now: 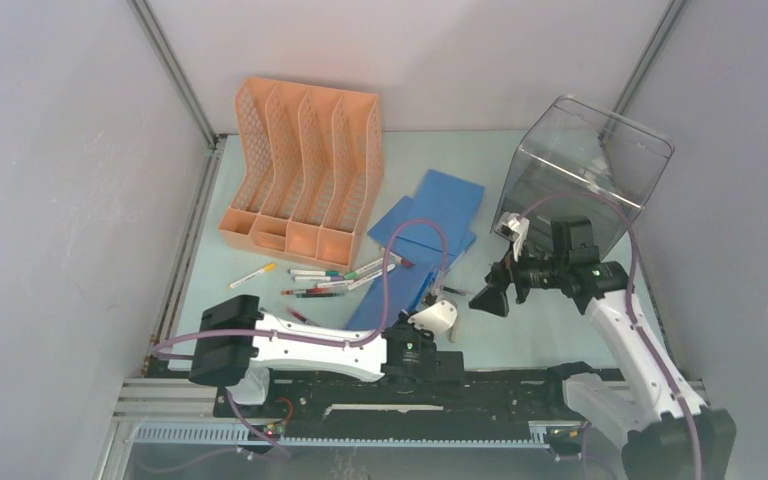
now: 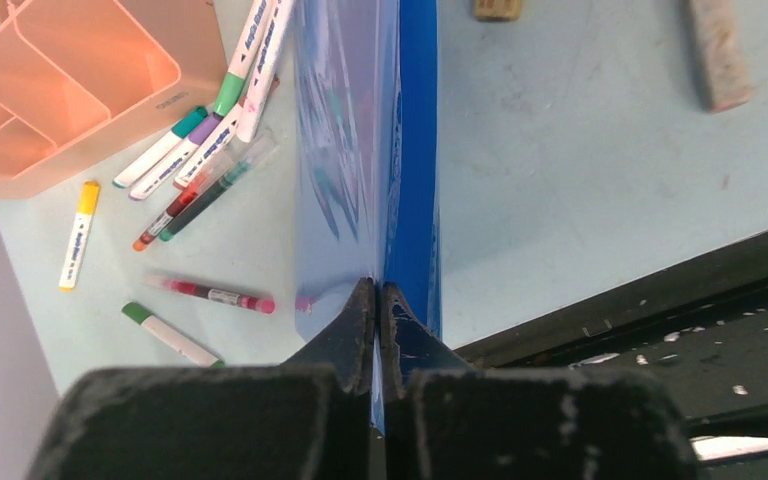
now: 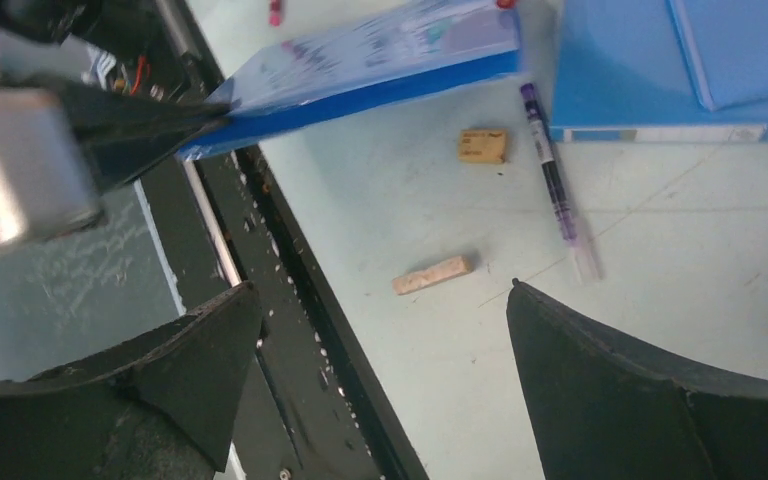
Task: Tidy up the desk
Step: Pick up the folder from the center of the board.
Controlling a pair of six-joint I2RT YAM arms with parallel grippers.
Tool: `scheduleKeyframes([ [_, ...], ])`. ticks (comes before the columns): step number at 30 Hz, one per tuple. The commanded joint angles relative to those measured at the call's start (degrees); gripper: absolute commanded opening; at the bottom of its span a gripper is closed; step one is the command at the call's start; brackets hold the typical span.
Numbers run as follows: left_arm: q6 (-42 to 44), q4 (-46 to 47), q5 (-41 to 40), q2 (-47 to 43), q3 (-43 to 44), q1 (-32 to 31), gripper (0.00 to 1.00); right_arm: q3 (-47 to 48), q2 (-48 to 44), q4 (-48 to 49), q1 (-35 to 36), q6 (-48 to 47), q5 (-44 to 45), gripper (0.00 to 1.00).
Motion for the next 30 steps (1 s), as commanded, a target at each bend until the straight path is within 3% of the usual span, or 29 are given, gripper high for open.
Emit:
scheduleKeyframes([
  [1, 2.25, 5.40, -1.11, -3.90, -0.52, -0.43, 0.00, -0.44, 5.01, 14.73, 0.46, 21.64, 6.97, 1.00],
  [6, 3.40, 8.70, 0.49, -4.68, -1.37, -0.43, 0.00, -3.90, 7.25, 26.83, 2.06, 40.24, 7.81, 1.00],
  [12, 3.99, 11.88, 1.11, -5.00, -1.00, -0.43, 0.00, -5.90, 9.95, 32.47, 6.68, 51.01, 12.26, 1.00],
  [17, 3.93, 13.33, 1.65, -4.89, -0.71, -0.44, 0.00, -5.96, 14.94, 31.65, 8.83, 53.07, 21.03, 1.00],
  [30, 4.19, 15.57, 2.14, -4.95, -0.37, -0.44, 0.00, -5.87, 25.18, 36.37, 11.07, 56.13, 14.91, 0.99],
])
